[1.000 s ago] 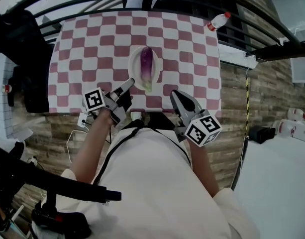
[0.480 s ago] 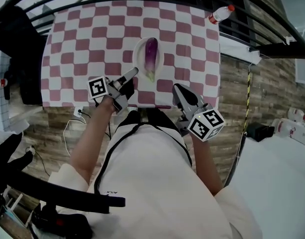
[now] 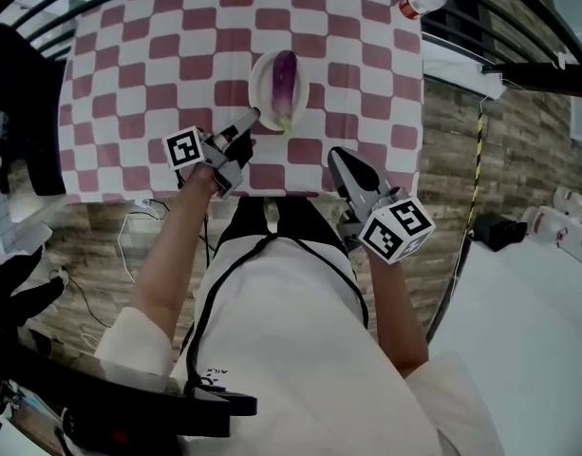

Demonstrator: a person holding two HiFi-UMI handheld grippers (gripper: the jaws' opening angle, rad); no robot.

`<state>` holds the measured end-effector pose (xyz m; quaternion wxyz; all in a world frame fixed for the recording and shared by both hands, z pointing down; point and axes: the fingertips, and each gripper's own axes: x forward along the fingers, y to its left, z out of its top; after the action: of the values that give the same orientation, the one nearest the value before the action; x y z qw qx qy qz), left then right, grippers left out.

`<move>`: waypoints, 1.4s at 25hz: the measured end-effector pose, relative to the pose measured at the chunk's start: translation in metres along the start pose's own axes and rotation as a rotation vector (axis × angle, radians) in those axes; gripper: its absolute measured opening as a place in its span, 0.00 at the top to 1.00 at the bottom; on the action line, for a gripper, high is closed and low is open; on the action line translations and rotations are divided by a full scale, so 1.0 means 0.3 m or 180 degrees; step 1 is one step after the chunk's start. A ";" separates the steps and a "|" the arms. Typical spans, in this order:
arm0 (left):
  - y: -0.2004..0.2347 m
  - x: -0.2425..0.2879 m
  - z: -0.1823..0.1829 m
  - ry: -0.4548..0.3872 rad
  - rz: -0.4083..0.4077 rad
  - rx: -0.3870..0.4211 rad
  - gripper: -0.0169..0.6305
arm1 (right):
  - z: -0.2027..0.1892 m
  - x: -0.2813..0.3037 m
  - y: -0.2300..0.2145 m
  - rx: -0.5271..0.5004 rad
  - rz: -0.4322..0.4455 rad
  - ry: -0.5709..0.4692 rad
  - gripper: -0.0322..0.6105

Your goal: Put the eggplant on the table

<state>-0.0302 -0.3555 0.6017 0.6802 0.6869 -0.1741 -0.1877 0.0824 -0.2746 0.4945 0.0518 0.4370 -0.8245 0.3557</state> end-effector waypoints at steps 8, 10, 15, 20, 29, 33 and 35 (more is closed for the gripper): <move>0.066 0.091 -0.010 0.0065 0.0006 -0.0070 0.92 | 0.017 0.018 -0.090 0.0053 -0.0045 0.0001 0.94; 0.085 0.103 -0.013 0.0074 0.0031 -0.0083 0.92 | 0.024 0.025 -0.103 0.0061 -0.0046 -0.0008 0.94; 0.121 0.131 -0.023 0.0054 0.0092 -0.0133 0.92 | 0.026 0.027 -0.133 0.0109 -0.0053 -0.0010 0.94; 0.164 0.148 -0.020 0.0004 0.0199 -0.0140 0.92 | 0.026 0.020 -0.171 0.0130 -0.0060 0.0011 0.94; 0.203 0.148 -0.020 -0.0047 0.0331 -0.0127 0.93 | 0.032 0.019 -0.213 0.0154 -0.0022 0.0031 0.94; 0.220 0.151 -0.016 -0.0075 0.0419 -0.0069 0.93 | 0.039 0.021 -0.222 0.0151 0.0023 0.0036 0.94; 0.245 0.142 -0.017 -0.0063 0.0564 -0.0018 0.93 | 0.042 0.020 -0.225 0.0144 0.0048 0.0033 0.94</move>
<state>0.0104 -0.3731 0.6741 0.6942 0.6651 -0.2404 -0.1340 0.1327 -0.3113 0.5241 0.0435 0.4300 -0.8193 0.3769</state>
